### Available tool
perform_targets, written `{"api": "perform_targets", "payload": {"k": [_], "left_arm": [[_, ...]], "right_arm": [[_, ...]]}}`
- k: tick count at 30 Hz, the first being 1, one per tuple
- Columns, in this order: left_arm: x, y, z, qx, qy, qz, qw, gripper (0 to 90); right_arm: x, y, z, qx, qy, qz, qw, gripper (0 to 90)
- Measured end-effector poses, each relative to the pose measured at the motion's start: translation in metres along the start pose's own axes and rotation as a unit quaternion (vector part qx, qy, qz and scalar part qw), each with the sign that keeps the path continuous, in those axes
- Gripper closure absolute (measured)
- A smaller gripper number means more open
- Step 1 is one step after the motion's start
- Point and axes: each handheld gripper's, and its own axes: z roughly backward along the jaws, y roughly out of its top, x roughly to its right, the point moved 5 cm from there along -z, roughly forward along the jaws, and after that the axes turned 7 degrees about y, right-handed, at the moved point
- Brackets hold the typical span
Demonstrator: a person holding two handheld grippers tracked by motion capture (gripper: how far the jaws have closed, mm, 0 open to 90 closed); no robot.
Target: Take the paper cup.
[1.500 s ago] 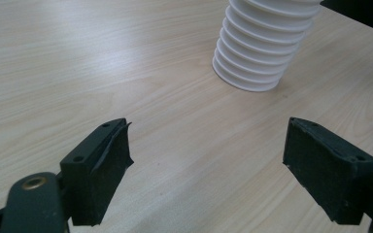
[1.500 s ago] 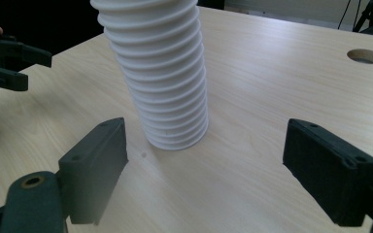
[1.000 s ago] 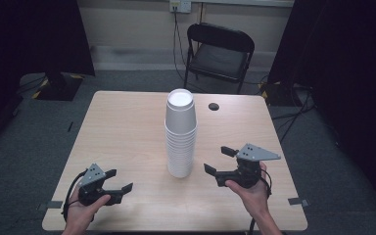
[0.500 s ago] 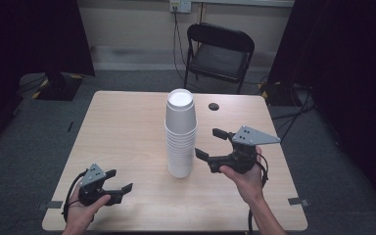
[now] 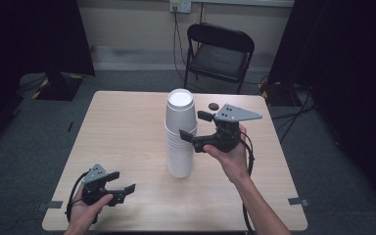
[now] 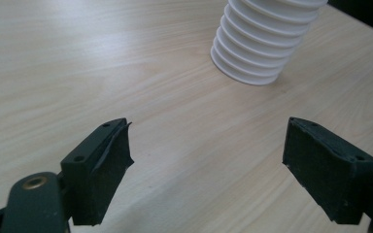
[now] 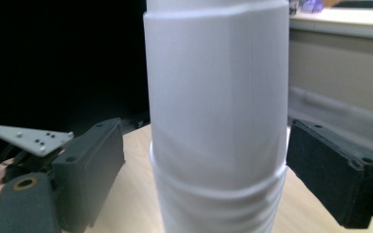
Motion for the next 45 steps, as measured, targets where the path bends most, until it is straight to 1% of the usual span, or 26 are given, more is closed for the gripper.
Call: {"api": "perform_targets", "payload": {"k": [1, 3, 6, 8, 10, 12, 13, 14, 17, 19, 22, 26, 28, 31, 35, 36, 37, 38, 39, 41, 43, 45], "left_arm": [[0.0, 0.001, 0.002, 0.005, 0.002, -0.002, 1.0, 17.2], [0.0, 0.0, 0.002, 0.004, -0.009, 0.016, 0.9998, 17.2], [-0.001, 0.0, 0.002, 0.004, 0.001, 0.009, 1.0, 17.2], [-0.001, -0.001, 0.002, 0.002, -0.002, 0.007, 1.0, 17.2], [0.0, 0.0, 0.002, 0.003, -0.003, 0.008, 1.0, 17.2], [-0.001, 0.0, 0.002, 0.005, -0.001, 0.007, 1.0, 17.2], [-0.001, 0.0, 0.002, 0.005, -0.002, 0.008, 1.0, 17.2], [-0.001, -0.001, 0.002, 0.002, -0.002, 0.007, 1.0, 17.2], [-0.001, -0.001, 0.001, 0.001, -0.002, 0.007, 1.0, 17.2], [-0.001, 0.0, 0.002, 0.004, -0.002, 0.007, 1.0, 17.2], [-0.001, -0.001, 0.002, 0.003, -0.003, 0.008, 1.0, 17.3], [-0.002, 0.0, 0.002, 0.004, -0.001, 0.008, 1.0, 17.4], [-0.002, 0.001, 0.003, 0.011, -0.008, 0.01, 0.9999, 17.3], [-0.003, 0.001, 0.005, 0.013, -0.001, 0.012, 0.9999, 17.3], [-0.005, 0.001, 0.005, 0.009, 0.0, 0.013, 0.9999, 17.4], [-0.006, 0.002, 0.006, 0.013, 0.001, 0.013, 0.9998, 17.5], [-0.006, 0.003, 0.007, 0.016, 0.003, 0.01, 0.9998, 17.4], [-0.007, 0.003, 0.007, 0.017, 0.009, 0.007, 0.9998, 17.4], [-0.008, 0.002, 0.007, 0.016, 0.012, 0.006, 0.9998, 17.4], [-0.008, 0.001, 0.007, 0.013, 0.01, 0.008, 0.9998, 17.4], [-0.008, 0.001, 0.007, 0.016, 0.011, 0.008, 0.9998, 17.4], [-0.009, 0.002, 0.007, 0.018, 0.012, 0.01, 0.9997, 17.4]], "right_arm": [[0.001, 0.001, -0.002, -0.001, 0.0, -0.001, 1.0, 13.6], [0.004, 0.003, -0.006, 0.005, 0.009, -0.012, 0.9999, 13.6], [0.006, 0.006, -0.012, 0.011, 0.003, -0.008, 0.9999, 13.1], [0.007, 0.008, -0.017, 0.007, 0.0, -0.002, 1.0, 12.9], [0.01, 0.011, -0.022, 0.003, 0.001, 0.002, 1.0, 13.1], [0.011, 0.013, -0.024, 0.003, 0.004, -0.004, 1.0, 13.0], [0.011, 0.014, -0.027, -0.001, 0.001, 0.002, 1.0, 12.9], [0.011, 0.015, -0.029, -0.001, 0.003, 0.003, 1.0, 12.6], [0.013, 0.017, -0.034, 0.0, 0.005, 0.0, 1.0, 11.7], [0.013, 0.017, -0.037, 0.003, 0.008, 0.0, 1.0, 12.6], [0.013, 0.018, -0.042, -0.001, 0.008, 0.003, 1.0, 13.1], [0.013, 0.018, -0.045, -0.001, 0.006, 0.006, 1.0, 13.1], [0.012, 0.018, -0.047, -0.003, 0.004, 0.008, 1.0, 13.0], [0.013, 0.017, -0.049, -0.008, -0.002, 0.011, 0.9999, 13.4], [0.012, 0.016, -0.052, -0.011, -0.006, 0.013, 0.9998, 13.3], [0.012, 0.016, -0.052, -0.01, -0.006, 0.011, 0.9999, 13.5], [0.012, 0.016, -0.051, -0.008, -0.008, 0.006, 0.9999, 13.6], [0.011, 0.016, -0.052, -0.008, -0.012, 0.007, 0.9999, 13.5], [0.01, 0.016, -0.052, -0.012, -0.018, 0.013, 0.9997, 13.6], [0.01, 0.016, -0.052, -0.012, -0.019, 0.013, 0.9997, 13.9], [0.011, 0.016, -0.052, -0.01, -0.017, 0.011, 0.9998, 14.3], [0.01, 0.016, -0.052, -0.011, -0.02, 0.016, 0.9996, 14.5]]}}
